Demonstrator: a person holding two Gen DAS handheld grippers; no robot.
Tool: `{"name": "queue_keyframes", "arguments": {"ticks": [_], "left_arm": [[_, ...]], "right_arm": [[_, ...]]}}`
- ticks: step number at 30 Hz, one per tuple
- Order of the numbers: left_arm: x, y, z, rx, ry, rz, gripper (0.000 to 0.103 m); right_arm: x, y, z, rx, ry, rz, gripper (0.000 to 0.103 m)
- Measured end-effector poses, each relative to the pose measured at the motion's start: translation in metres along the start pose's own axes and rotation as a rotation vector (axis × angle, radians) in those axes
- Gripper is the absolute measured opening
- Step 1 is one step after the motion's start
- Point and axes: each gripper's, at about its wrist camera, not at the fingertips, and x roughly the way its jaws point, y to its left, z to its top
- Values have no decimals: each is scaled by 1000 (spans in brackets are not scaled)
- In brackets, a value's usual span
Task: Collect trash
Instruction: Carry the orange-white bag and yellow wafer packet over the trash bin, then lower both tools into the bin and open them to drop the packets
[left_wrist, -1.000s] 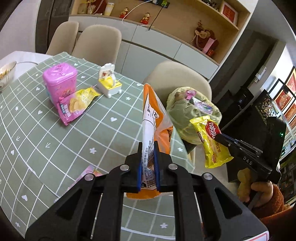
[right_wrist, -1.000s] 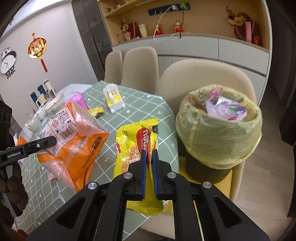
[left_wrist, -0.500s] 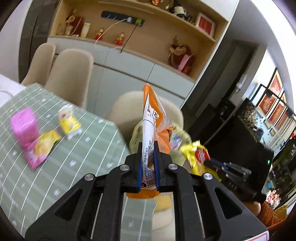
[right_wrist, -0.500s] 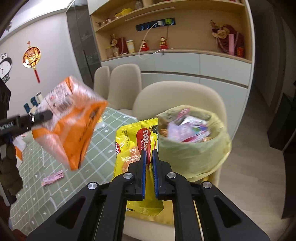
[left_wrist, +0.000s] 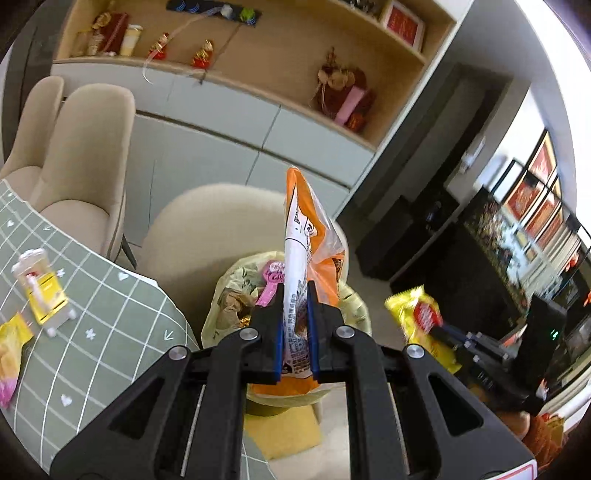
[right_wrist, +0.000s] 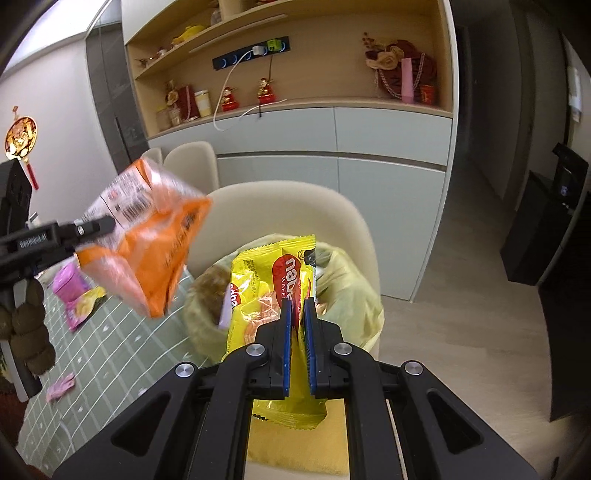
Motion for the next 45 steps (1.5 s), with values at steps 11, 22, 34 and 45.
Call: {"name": "queue_keyframes", "arguments": {"ticks": [11,22,34,45], "left_arm": [[88,7,0,-58,117,-27,10],[147,-12,-7,119,279,155,10],[147,-6,-26,121,345,69,26],[82,20,-12,37,184,101,42]], "right_arm": [[41,-26,8,21,30,-7,8],[58,-45,2,56,76,-25,8],[81,-10,25,-6,47,28,8],[139,43,40,-156,107,144,8]]}}
